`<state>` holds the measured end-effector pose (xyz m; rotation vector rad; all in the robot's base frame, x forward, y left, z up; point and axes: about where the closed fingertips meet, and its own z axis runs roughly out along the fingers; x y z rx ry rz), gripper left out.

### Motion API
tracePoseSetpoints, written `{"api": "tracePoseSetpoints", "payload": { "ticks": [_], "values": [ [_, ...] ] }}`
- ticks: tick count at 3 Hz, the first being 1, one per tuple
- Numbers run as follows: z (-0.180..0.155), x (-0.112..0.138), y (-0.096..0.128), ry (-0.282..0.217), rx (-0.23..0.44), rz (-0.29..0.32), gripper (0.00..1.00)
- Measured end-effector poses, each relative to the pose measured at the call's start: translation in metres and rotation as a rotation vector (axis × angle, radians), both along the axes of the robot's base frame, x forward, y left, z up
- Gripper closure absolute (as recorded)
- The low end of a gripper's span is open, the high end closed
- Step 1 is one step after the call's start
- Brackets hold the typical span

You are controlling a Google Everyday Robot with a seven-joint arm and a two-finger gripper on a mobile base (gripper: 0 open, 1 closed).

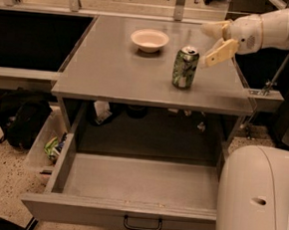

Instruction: Place green can into top drawer

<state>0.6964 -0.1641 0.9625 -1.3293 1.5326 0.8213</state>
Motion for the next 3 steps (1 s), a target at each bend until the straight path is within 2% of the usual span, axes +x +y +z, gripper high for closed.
{"api": "tracePoseSetpoints", "payload": {
  "ticks": [1, 2, 3],
  "values": [
    [-0.024, 0.011, 0.008, 0.051, 0.026, 0.002, 0.0],
    [-0.024, 0.011, 0.008, 0.051, 0.026, 0.002, 0.0],
    [-0.032, 0.016, 0.022, 0.063, 0.042, 0.021, 0.0]
  ]
}}
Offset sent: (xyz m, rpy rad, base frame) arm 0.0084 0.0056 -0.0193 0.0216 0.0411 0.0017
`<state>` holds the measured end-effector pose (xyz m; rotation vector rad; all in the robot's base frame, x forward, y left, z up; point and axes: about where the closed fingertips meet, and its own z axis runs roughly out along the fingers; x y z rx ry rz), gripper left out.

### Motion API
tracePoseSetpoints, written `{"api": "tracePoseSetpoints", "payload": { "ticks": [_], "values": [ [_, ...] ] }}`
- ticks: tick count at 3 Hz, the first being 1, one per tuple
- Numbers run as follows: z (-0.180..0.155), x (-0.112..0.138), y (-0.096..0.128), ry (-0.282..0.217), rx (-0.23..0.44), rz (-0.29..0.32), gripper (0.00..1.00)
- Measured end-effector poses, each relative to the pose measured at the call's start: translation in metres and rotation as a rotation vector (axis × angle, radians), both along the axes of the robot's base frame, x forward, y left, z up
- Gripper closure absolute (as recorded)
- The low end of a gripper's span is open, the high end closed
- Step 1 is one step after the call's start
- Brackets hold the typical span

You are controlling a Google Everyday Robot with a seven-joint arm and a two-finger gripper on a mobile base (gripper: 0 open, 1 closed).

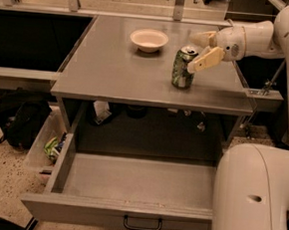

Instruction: Place green can into top drawer

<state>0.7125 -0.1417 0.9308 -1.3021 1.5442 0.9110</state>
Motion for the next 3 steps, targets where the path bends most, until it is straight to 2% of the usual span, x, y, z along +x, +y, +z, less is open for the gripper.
{"api": "tracePoseSetpoints", "payload": {
  "ticks": [1, 2, 3],
  "values": [
    [-0.0096, 0.0021, 0.0194, 0.017, 0.016, 0.034, 0.0],
    [-0.0117, 0.0027, 0.0208, 0.022, 0.017, 0.035, 0.0],
    [-0.0117, 0.0027, 0.0208, 0.022, 0.017, 0.035, 0.19]
  ]
}}
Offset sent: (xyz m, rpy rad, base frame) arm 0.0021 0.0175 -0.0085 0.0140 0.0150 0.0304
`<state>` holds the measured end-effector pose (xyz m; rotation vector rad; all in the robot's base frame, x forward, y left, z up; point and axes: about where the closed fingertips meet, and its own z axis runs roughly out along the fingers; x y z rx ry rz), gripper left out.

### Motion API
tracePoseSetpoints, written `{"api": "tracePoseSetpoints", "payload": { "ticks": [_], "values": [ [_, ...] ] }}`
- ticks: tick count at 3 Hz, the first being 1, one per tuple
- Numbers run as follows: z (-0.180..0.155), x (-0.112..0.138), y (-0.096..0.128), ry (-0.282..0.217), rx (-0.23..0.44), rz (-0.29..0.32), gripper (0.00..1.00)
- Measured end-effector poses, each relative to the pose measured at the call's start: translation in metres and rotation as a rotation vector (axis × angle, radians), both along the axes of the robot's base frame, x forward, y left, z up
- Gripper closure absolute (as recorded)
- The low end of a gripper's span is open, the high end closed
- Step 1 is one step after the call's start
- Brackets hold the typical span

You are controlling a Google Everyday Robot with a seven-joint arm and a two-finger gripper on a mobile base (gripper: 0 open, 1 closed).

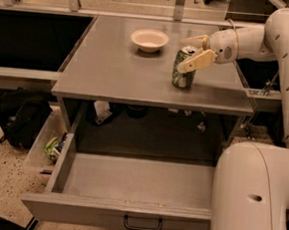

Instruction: Place green can into top drawer

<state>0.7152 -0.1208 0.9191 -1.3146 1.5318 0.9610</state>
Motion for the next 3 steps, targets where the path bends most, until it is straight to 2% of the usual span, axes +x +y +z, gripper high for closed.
{"api": "tracePoseSetpoints", "payload": {
  "ticks": [3],
  "values": [
    [0.0, 0.0, 0.0, 0.0, 0.0, 0.0, 0.88]
  ]
}}
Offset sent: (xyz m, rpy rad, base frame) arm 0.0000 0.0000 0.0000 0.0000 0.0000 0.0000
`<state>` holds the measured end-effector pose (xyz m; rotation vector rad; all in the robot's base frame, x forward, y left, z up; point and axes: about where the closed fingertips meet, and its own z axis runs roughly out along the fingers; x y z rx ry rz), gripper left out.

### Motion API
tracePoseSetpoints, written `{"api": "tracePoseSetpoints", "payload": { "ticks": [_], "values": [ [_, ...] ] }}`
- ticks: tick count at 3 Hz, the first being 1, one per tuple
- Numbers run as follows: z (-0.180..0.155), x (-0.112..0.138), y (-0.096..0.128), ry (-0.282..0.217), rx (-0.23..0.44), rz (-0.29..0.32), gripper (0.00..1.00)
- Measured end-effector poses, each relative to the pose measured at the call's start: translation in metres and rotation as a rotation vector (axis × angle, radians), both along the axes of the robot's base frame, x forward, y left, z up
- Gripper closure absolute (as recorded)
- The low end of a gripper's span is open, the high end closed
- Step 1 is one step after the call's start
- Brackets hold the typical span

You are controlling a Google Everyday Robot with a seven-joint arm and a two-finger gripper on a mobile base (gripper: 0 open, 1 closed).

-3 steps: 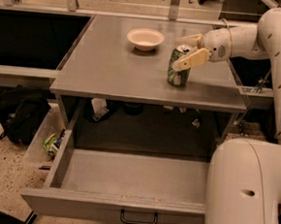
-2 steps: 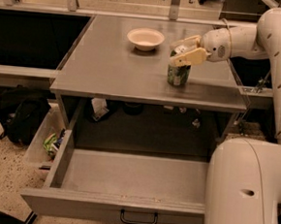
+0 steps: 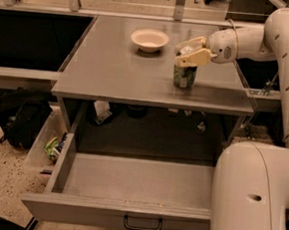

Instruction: Place green can into top drawer

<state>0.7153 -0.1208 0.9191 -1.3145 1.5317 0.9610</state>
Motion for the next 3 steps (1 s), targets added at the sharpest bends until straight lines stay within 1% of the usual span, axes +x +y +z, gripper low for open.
{"api": "tracePoseSetpoints", "payload": {
  "ticks": [1, 2, 3],
  "values": [
    [0.0, 0.0, 0.0, 0.0, 0.0, 0.0, 1.0],
    [-0.002, -0.002, -0.004, 0.015, -0.006, -0.013, 1.0],
    [0.014, -0.028, -0.027, 0.011, -0.031, -0.038, 1.0]
  ]
}}
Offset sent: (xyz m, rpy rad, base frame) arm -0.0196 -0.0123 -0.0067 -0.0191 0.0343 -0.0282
